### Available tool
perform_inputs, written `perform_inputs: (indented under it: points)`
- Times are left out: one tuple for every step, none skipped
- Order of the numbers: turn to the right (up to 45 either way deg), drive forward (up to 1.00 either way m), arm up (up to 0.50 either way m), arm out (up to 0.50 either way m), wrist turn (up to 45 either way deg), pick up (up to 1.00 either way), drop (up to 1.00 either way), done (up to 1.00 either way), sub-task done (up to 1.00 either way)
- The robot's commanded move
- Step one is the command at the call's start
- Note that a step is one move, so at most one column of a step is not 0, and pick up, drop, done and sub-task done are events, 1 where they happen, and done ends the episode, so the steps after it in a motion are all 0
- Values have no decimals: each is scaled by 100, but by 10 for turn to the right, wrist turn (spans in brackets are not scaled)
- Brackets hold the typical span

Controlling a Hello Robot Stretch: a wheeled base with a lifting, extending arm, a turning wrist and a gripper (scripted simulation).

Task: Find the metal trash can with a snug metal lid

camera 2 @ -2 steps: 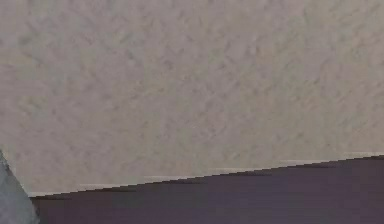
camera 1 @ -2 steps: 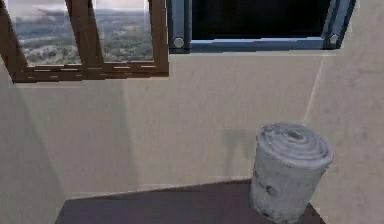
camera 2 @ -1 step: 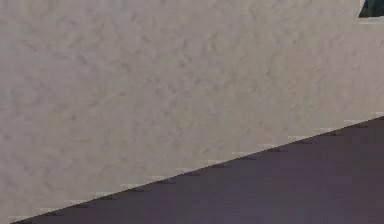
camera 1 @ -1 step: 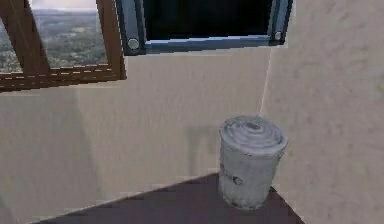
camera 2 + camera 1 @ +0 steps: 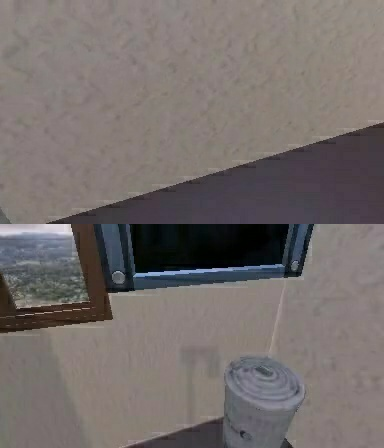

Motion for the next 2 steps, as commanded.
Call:
perform_inputs:
  points:
    - [210, 0, 0, 0, 0, 0, 0, 0, 0]
    - [0, 0, 0, 0, 0, 0, 0, 100, 0]
